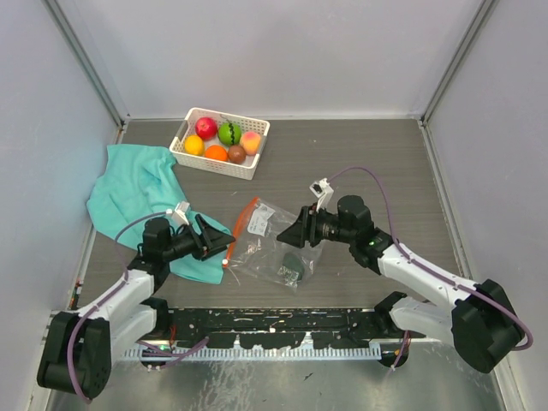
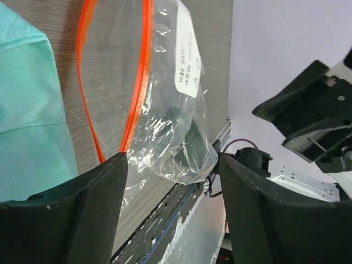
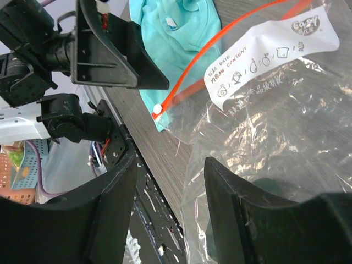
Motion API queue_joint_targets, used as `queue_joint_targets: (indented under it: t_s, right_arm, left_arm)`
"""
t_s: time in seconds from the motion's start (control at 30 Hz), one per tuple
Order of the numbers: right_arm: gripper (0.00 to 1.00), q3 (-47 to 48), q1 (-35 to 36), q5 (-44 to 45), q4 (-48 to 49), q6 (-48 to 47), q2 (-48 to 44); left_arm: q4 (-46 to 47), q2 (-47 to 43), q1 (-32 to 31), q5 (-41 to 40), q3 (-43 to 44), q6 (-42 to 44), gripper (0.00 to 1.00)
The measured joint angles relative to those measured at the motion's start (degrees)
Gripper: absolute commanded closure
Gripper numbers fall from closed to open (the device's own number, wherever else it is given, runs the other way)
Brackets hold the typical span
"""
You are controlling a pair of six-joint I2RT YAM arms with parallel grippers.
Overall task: Open the zip-top bag and remove the fake food
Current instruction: Pick up the fake fruit from the zipper food storage bag.
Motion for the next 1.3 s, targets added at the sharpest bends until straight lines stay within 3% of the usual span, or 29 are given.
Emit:
queue_joint_targets:
  t_s: [0.13, 0.63, 0.77, 1.03, 1.3]
  right_arm:
    - [0.43, 1.25, 0.92, 0.7, -0.09, -0.15, 0.68]
    - [0.42, 2.51, 1.97, 1.95, -0.81, -1.01, 1.09]
    - [0.42, 2.84, 2.05, 2.05, -1.05, -1.03, 1.57]
    - [0.43, 5.64, 2.36, 4.85, -5.07, -1.25, 1.6]
    - [0.43, 15.89, 4.42, 12.31, -18.21, -3.23, 1.95]
  left_arm:
    - [0.24, 3.43, -1.18, -1.55, 0.09, 1.49, 0.34]
    - [12.2, 18.6, -5.14, 0.98, 1.84, 2.62, 0.73]
    - [14.32, 18.91, -8.41, 0.94, 2.93, 2.56, 0.82]
    - [16.13, 16.85, -16.06, -2.84, 4.07, 2.49, 0.89]
    - [14.1, 11.58, -27.43, -14.93, 6.01, 3.87, 0.95]
